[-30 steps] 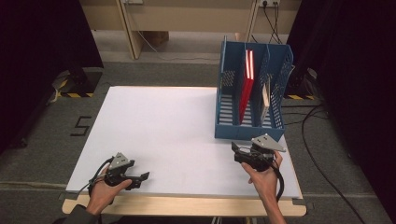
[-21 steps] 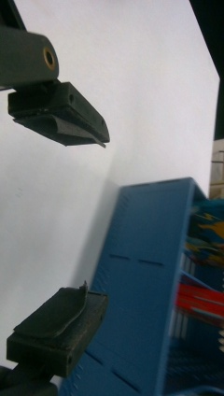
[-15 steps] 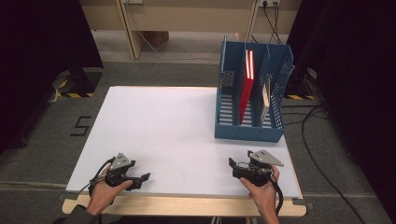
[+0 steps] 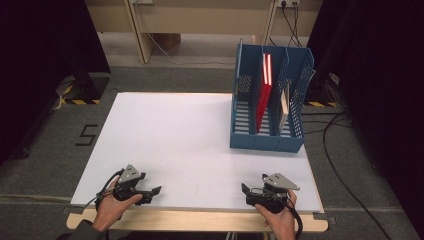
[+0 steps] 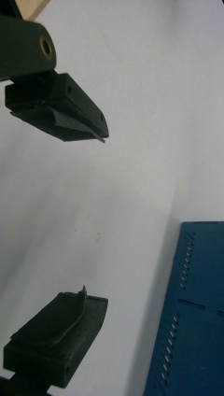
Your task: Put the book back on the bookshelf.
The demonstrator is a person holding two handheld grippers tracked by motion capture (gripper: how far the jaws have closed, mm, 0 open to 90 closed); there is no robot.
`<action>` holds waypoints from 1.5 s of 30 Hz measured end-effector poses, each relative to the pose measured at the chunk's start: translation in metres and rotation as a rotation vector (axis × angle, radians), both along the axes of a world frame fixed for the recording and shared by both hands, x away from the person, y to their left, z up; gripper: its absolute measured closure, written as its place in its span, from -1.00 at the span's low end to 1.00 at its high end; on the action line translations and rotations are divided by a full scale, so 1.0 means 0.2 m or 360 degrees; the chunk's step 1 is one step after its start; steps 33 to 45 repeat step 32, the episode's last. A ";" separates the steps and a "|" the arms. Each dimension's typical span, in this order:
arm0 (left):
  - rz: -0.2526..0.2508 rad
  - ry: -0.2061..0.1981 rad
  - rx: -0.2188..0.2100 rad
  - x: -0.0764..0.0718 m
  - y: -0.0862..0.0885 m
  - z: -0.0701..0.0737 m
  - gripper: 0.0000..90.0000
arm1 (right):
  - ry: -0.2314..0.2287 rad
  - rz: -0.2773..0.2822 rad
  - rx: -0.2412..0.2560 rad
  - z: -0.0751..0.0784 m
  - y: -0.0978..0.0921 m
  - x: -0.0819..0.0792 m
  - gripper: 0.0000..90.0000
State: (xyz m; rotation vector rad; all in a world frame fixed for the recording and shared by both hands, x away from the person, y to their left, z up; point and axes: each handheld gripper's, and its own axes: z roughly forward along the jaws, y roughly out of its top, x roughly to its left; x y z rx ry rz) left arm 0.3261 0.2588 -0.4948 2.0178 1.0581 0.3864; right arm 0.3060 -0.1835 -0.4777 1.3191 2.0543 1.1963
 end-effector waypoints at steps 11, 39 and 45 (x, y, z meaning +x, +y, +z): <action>0.0002 0.0000 -0.0002 0.00 0.00 0.00 -0.62 | 0.0082 0.0034 -0.0030 -0.04 0.04 -0.05 -0.63; -0.0005 0.0009 0.0005 0.00 0.00 0.00 -0.62 | 0.0133 0.0073 -0.0083 -0.06 0.07 -0.09 -0.63; -0.0005 0.0009 0.0005 0.00 0.00 0.00 -0.62 | 0.0133 0.0073 -0.0083 -0.06 0.07 -0.09 -0.63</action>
